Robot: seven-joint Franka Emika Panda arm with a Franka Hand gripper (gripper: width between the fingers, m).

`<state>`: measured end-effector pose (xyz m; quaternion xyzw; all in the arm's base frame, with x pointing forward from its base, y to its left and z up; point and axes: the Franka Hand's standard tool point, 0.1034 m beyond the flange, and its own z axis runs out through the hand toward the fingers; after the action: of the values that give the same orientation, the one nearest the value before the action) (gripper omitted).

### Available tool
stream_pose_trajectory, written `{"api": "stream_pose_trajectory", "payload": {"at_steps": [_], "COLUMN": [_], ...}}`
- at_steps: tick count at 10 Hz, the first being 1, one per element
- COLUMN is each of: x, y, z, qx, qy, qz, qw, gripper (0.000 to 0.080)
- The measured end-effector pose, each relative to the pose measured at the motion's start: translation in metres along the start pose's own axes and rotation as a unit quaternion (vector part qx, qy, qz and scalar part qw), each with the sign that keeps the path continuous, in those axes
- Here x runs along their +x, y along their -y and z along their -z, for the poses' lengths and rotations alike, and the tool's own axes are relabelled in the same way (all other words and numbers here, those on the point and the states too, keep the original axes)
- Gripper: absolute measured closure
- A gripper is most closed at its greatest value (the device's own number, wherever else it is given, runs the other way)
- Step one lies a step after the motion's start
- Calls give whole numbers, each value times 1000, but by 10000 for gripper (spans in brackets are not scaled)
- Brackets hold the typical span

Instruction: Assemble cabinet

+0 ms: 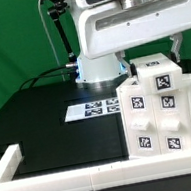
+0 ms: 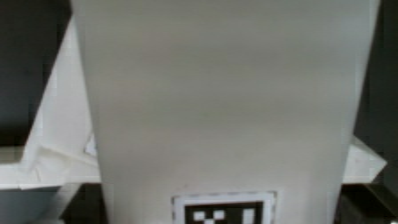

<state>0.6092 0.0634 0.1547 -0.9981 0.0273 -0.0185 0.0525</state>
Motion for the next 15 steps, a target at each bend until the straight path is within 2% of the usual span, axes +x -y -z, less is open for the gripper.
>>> {"api": "stream_pose_trajectory", "payload": {"at_steps": [2,4,7,10,13,14,15], "x": [1,-2,-5,-5,-5,-6,-7], "y": [0,2,4,5,6,7,9], "z": [0,-1,-2,-2,-2,-2,-2], "qx": [0,3,8,13,22,30,31], "qy": [-8,-20,-24,-23,-19,-22,-20], "qz": [-79,-190,-336,-397,-499,-557,-602], "qw": [997,982,942,917,866,830,798], "gripper": [240,240,240,240,240,240,240]}}
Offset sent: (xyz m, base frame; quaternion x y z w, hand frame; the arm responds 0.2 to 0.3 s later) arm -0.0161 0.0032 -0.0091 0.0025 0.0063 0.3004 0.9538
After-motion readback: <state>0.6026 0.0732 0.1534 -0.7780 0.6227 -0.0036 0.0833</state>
